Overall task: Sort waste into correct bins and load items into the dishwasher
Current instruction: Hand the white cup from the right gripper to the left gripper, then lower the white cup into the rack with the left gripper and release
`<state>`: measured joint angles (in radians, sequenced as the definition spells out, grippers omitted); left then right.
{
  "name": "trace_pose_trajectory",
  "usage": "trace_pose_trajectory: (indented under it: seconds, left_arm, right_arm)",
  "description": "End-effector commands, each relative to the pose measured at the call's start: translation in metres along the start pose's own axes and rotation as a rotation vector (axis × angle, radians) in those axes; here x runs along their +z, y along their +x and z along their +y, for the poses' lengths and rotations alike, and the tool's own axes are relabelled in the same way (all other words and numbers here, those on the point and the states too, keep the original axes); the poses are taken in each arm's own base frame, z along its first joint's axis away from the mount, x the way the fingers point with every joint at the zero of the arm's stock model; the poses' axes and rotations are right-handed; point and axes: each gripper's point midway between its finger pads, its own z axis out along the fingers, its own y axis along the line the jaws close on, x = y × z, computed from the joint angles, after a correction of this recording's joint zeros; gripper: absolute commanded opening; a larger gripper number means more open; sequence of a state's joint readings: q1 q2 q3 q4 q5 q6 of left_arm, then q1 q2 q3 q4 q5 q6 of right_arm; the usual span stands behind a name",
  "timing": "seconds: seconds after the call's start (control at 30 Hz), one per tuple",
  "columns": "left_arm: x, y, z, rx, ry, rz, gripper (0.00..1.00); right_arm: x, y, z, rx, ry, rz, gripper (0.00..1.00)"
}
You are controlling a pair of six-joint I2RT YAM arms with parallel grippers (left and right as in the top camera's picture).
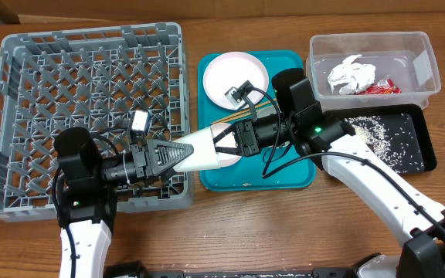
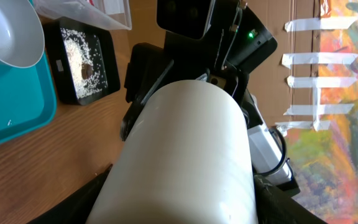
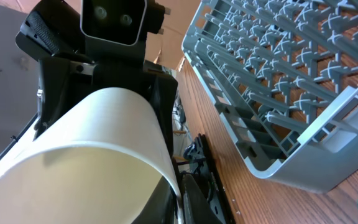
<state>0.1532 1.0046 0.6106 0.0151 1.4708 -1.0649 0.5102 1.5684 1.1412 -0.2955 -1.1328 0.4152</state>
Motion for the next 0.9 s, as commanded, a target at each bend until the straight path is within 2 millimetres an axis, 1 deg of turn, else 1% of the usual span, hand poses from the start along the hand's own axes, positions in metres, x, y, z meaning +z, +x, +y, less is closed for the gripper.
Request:
trace_pose_trajectory:
  seconds: [0.0, 0.07, 0.1, 0.17, 0.23, 0.37, 0.5, 0.63, 0.73, 0.77, 0.87]
  left_arm:
    - [-0.001, 0.001, -0.006, 0.02, 0.013, 0.018, 0.47]
    - [-0.001, 0.001, -0.006, 0.024, 0.011, 0.016, 0.43]
    - [-0.001, 0.001, -0.006, 0.028, 0.011, 0.015, 0.42]
    - [-0.001, 0.001, -0.006, 0.052, 0.011, 0.015, 0.38]
    - [-0.001, 0.0, -0.005, 0.096, 0.008, 0.009, 0.34]
    - [-0.001, -0.005, -0.005, 0.204, -0.004, -0.014, 0.31]
    - [-0.002, -0.019, -0.001, 0.291, -0.046, -0.082, 0.32]
    - [-0.007, -0.044, 0.012, 0.334, -0.148, -0.22, 0.32]
    - [-0.017, -0.068, 0.025, 0.327, -0.251, -0.356, 0.28]
    - [-0.021, -0.074, 0.029, 0.328, -0.281, -0.392, 0.28]
    - [-0.035, -0.087, 0.045, 0.308, -0.425, -0.471, 0.27]
  right_arm:
    - [0.0, -0.01, -0.001, -0.033, 0.03, -0.034, 0.04]
    - [-0.001, -0.011, 0.0, -0.043, 0.027, -0.038, 0.06]
    - [-0.001, -0.011, 0.001, -0.045, 0.027, -0.039, 0.12]
    - [-0.001, -0.012, 0.0, -0.046, 0.028, -0.042, 0.3]
    - [-0.008, -0.017, -0.006, -0.039, 0.048, -0.064, 0.43]
    - [-0.03, -0.03, -0.02, -0.014, 0.084, -0.122, 0.56]
    - [-0.061, -0.041, -0.04, 0.039, 0.136, -0.192, 0.66]
    - [-0.09, -0.043, -0.064, 0.099, 0.215, -0.246, 0.69]
    - [-0.104, -0.039, -0.082, 0.158, 0.291, -0.269, 0.71]
    - [-0.108, -0.037, -0.088, 0.176, 0.321, -0.274, 0.74]
    - [-0.111, -0.031, -0.099, 0.196, 0.385, -0.272, 0.8]
